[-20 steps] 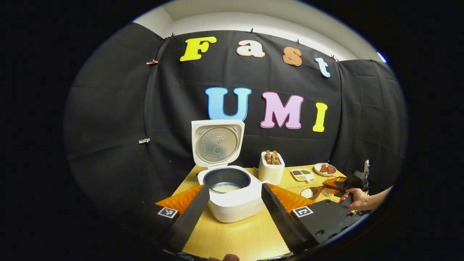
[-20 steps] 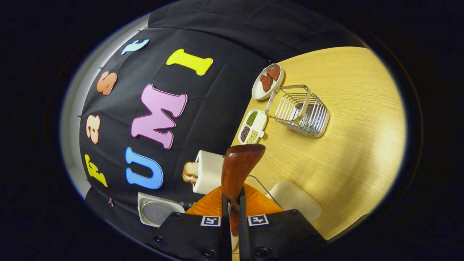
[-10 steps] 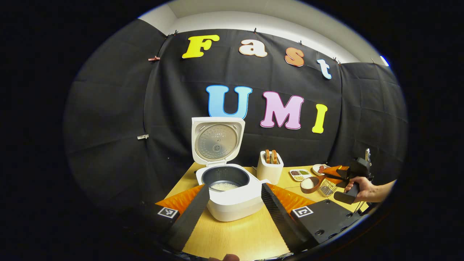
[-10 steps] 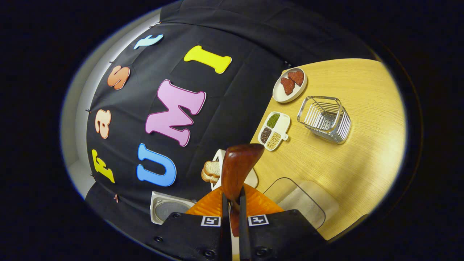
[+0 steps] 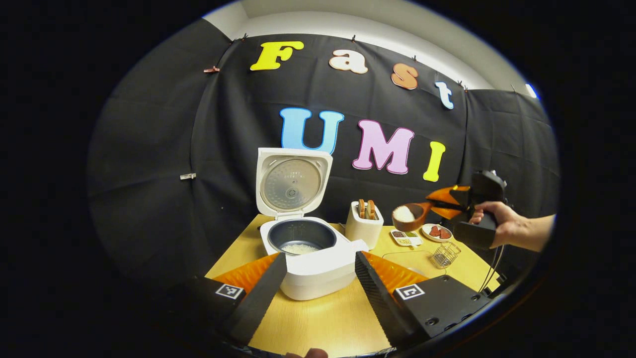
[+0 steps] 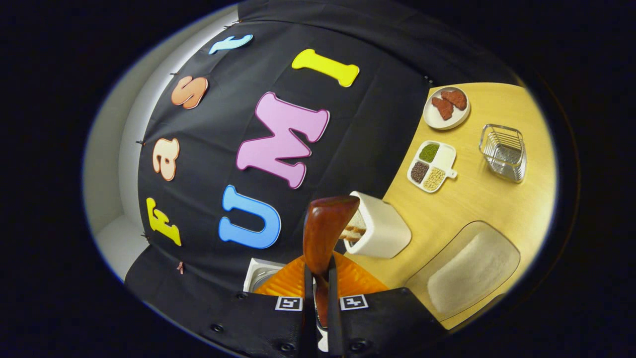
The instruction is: Close the left gripper, press the button to open the rice cooker; take a wooden spoon from the chopstick holder with the right hand, scoop a spoonful of rice and pour it into the rice cooker, then put the wooden spoon back into the chopstick holder.
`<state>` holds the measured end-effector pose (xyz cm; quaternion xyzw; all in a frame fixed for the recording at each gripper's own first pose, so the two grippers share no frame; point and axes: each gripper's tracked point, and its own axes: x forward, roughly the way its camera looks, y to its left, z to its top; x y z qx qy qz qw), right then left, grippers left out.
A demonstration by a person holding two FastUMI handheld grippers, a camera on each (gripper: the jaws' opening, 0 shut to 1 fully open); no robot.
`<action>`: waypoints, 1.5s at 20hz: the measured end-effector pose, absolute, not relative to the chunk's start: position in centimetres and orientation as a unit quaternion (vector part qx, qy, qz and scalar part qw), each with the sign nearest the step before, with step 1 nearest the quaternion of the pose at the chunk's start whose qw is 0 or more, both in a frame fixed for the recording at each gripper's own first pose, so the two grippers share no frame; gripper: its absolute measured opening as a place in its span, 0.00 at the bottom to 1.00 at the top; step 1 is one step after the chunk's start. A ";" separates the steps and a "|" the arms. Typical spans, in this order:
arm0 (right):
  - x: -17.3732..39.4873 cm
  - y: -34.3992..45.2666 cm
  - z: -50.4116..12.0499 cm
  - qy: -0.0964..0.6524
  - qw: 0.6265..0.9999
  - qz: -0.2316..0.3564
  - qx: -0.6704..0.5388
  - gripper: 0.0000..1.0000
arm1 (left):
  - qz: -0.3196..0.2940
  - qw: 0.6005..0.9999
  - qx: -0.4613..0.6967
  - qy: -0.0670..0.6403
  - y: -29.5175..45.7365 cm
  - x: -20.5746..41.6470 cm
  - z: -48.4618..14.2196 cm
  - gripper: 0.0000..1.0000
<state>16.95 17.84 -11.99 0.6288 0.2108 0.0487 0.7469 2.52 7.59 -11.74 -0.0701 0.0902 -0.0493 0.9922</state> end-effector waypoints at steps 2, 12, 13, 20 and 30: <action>17.8 21.1 -11.0 0.218 0.737 0.064 0.636 0.12 | -0.049 0.993 -0.064 0.090 7.9 2.6 -12.1 0.95; 22.5 35.1 -9.6 0.250 0.762 0.123 0.584 0.13 | -0.026 0.995 -0.044 0.087 9.9 1.3 -13.4 0.95; 23.1 36.0 -9.8 0.250 0.771 0.126 0.572 0.12 | -0.023 0.995 -0.044 0.085 10.3 1.2 -13.4 0.95; 24.6 41.0 -11.9 0.255 0.833 0.167 0.462 0.12 | -0.017 0.993 -0.060 0.099 10.2 0.0 -15.5 0.95; 24.6 45.4 -13.8 0.237 0.909 0.233 0.252 0.12 | 0.013 0.989 -0.075 0.126 11.1 -1.6 -18.3 0.95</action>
